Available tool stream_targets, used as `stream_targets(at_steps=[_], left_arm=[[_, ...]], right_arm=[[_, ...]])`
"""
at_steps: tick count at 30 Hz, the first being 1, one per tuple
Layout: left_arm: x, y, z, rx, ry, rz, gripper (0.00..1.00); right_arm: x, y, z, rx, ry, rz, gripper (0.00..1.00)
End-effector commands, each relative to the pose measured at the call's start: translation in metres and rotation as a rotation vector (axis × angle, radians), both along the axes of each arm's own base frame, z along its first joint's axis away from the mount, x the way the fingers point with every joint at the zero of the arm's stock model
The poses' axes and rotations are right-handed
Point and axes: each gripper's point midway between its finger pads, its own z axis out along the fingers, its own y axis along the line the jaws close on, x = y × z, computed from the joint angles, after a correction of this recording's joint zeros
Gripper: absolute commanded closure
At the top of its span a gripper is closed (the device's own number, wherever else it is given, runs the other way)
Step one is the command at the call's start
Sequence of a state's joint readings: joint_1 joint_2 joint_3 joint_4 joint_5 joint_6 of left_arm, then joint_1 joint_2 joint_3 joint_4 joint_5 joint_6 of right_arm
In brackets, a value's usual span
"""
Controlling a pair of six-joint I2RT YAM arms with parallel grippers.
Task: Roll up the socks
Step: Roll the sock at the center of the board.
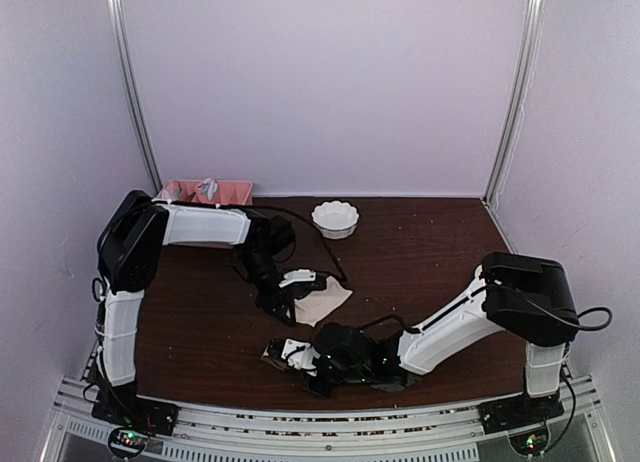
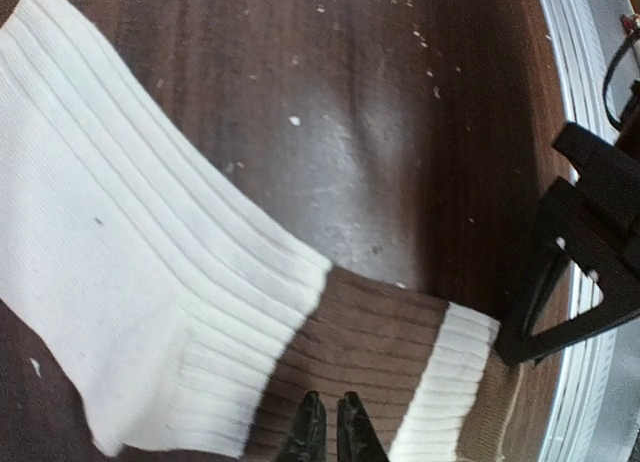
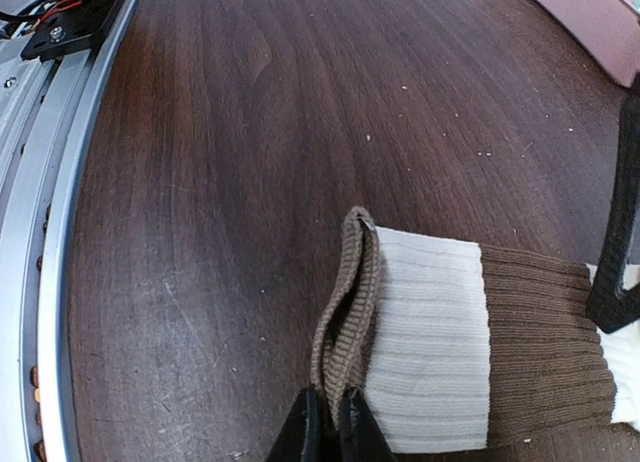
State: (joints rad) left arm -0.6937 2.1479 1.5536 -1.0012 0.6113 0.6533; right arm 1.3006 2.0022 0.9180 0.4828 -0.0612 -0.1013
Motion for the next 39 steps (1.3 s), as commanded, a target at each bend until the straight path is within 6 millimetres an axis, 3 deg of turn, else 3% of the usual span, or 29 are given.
stream_targets(at_steps=[1, 7, 12, 19, 24, 29, 32, 36, 39], left_arm=[[0.020, -0.016, -0.011, 0.004, 0.015, 0.053, 0.94], [0.062, -0.018, -0.032, 0.081, -0.114, 0.165, 0.96], [0.090, -0.010, -0.036, 0.115, -0.196, 0.265, 0.97], [0.106, -0.010, -0.016, 0.047, -0.221, 0.342, 0.95], [0.095, -0.010, 0.027, -0.058, -0.208, 0.317, 0.75], [0.066, 0.009, 0.056, -0.099, -0.249, 0.205, 0.65], [0.038, 0.022, 0.060, -0.116, -0.230, 0.134, 0.64], [0.004, 0.032, 0.050, -0.126, -0.162, 0.089, 0.64], [-0.004, 0.032, 0.046, -0.148, -0.158, 0.114, 0.66]], right_arm=[[0.000, -0.008, -0.010, -0.025, 0.048, -0.002, 0.95], [0.015, -0.017, -0.008, 0.005, 0.134, -0.032, 1.00], [0.033, -0.028, -0.009, 0.023, 0.235, -0.048, 1.00], [0.038, -0.052, -0.028, -0.073, 0.380, -0.054, 1.00], [0.035, -0.064, -0.042, -0.130, 0.572, -0.082, 1.00], [0.027, -0.066, -0.057, -0.161, 0.760, -0.136, 1.00], [0.028, -0.066, -0.062, -0.147, 0.859, -0.184, 1.00], [0.034, -0.066, -0.061, -0.102, 0.957, -0.249, 1.00], [0.039, -0.067, -0.057, -0.052, 1.032, -0.294, 1.00]])
